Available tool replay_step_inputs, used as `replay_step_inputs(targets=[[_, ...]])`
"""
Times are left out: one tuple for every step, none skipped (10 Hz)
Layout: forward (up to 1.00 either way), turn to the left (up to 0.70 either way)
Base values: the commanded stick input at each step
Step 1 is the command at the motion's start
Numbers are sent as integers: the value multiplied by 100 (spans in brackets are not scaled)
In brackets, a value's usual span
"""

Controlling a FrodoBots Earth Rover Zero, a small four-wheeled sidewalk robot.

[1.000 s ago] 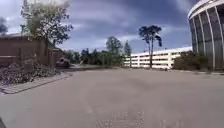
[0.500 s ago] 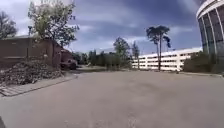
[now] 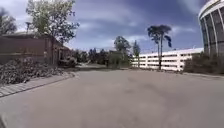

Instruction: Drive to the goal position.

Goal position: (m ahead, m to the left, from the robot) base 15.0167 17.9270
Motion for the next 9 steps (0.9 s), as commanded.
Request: replay_step_inputs(targets=[[70,6],[70,6],[70,6],[70,6],[70,6],[70,6],[70,14],[70,41],[70,41]])
